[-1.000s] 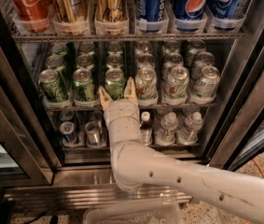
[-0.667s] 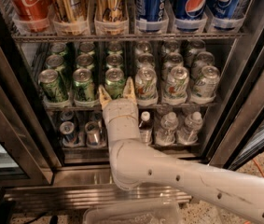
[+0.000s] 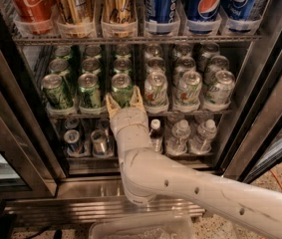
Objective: Pick green can from middle shelf of fridge
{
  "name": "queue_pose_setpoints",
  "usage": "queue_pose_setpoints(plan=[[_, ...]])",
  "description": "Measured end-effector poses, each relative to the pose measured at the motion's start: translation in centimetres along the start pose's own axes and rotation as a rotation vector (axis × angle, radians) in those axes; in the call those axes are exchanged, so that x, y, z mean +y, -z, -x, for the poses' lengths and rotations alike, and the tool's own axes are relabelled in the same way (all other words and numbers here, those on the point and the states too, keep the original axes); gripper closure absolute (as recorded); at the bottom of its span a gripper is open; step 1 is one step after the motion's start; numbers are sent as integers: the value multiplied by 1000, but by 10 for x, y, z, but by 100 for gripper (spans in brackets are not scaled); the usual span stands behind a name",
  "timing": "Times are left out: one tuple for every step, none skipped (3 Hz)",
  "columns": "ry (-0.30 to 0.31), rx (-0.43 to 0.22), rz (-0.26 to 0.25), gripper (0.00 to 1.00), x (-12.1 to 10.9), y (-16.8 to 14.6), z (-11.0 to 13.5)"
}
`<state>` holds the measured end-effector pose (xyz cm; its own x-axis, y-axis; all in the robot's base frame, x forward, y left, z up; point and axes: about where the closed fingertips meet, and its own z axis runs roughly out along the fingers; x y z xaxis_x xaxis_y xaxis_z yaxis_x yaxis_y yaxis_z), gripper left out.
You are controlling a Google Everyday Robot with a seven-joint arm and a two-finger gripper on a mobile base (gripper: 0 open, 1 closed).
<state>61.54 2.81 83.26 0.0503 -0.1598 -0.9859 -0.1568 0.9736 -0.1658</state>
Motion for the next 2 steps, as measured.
queue_pose_setpoints(plan=[[-12, 19, 36, 100, -2, 5, 0], [-12, 18, 36, 100, -2, 5, 0]])
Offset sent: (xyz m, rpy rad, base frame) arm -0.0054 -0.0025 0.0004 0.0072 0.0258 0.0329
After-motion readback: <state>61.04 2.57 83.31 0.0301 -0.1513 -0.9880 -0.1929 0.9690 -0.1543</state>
